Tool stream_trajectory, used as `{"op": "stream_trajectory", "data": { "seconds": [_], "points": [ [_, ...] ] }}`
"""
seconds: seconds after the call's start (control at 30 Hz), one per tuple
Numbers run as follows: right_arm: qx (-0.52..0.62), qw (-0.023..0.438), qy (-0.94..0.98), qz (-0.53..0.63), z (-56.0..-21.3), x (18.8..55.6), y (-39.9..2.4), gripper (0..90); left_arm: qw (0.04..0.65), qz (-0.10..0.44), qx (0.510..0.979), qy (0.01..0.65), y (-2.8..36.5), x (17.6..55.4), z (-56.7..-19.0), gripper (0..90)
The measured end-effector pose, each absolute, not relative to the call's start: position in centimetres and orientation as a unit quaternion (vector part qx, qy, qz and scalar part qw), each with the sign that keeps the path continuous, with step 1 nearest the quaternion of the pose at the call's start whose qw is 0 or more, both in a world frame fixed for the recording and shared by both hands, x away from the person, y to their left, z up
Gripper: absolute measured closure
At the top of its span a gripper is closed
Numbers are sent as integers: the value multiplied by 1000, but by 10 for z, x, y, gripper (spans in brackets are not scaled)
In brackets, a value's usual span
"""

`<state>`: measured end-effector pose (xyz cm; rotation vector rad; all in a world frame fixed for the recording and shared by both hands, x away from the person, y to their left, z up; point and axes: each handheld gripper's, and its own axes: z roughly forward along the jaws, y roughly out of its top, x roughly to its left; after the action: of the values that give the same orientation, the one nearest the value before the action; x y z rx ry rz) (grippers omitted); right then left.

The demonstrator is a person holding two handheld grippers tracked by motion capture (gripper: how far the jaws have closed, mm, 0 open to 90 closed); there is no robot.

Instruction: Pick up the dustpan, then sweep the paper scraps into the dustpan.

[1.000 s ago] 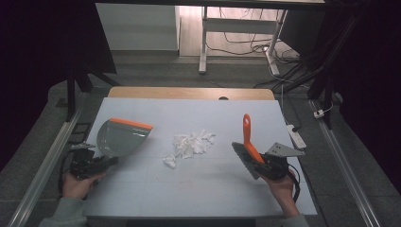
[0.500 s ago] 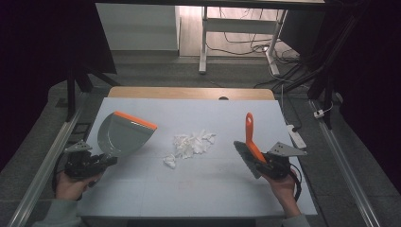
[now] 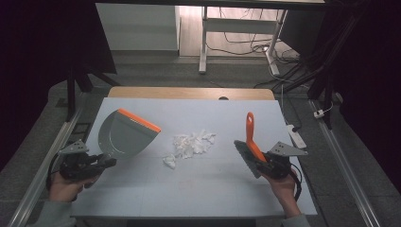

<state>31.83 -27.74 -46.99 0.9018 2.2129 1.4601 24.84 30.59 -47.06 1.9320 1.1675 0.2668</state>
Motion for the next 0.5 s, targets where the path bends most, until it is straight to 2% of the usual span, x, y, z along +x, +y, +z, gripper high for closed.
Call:
{"op": "stream_trajectory", "data": {
  "seconds": [0.5],
  "points": [
    [317,170,778,516,-469,318,-277,768,405,89,809,416,279,247,-468,612]
  ]
}}
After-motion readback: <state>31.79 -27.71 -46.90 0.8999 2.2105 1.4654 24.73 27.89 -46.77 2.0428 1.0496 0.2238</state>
